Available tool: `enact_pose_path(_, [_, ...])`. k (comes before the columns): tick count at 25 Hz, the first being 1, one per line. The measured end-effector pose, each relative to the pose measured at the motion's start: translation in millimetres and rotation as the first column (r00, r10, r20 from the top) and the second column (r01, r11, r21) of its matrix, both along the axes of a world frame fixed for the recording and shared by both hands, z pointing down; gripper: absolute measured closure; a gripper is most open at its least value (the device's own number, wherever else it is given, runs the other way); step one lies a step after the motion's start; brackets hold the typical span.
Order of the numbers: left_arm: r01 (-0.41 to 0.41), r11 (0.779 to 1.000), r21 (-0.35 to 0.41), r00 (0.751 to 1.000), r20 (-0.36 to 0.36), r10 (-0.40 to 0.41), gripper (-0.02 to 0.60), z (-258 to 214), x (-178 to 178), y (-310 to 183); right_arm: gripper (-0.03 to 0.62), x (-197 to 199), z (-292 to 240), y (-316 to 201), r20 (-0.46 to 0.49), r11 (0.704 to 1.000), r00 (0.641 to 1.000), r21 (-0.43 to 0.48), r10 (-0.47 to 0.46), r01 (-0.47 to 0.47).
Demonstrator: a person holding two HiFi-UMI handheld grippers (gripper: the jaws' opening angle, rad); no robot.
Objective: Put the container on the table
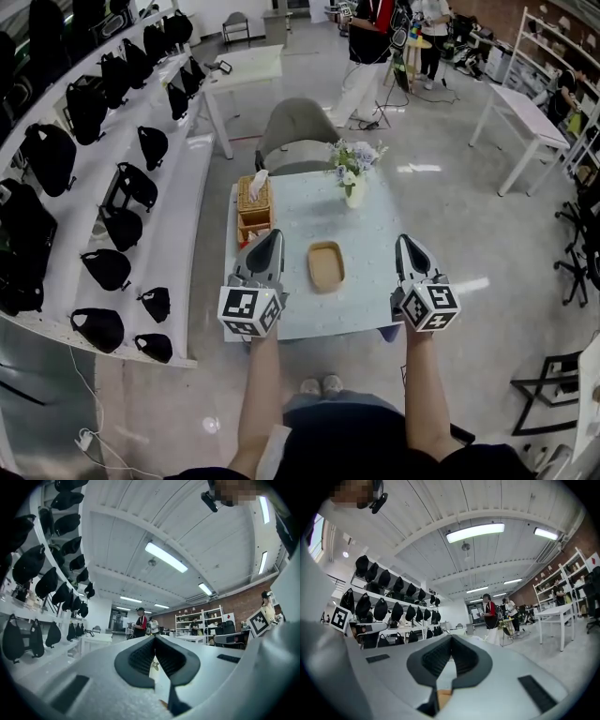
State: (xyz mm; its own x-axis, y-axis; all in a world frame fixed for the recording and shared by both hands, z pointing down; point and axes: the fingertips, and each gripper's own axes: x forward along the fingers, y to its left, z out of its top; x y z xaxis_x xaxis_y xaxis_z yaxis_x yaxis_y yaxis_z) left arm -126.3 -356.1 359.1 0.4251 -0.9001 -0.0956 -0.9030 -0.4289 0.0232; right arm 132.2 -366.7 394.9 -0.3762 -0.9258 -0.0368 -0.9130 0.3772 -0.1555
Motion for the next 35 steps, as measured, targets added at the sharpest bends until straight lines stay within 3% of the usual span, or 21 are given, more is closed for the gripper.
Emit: enact_pose_path(35, [-0.012, 0.998, -0.064, 1.0, 0.006, 0.012, 0.574, 24.4, -17.3, 19.3, 0.597, -9.9, 2.8, 15.8, -0.027, 0.999, 0.999, -0.006, 0.037, -0.037])
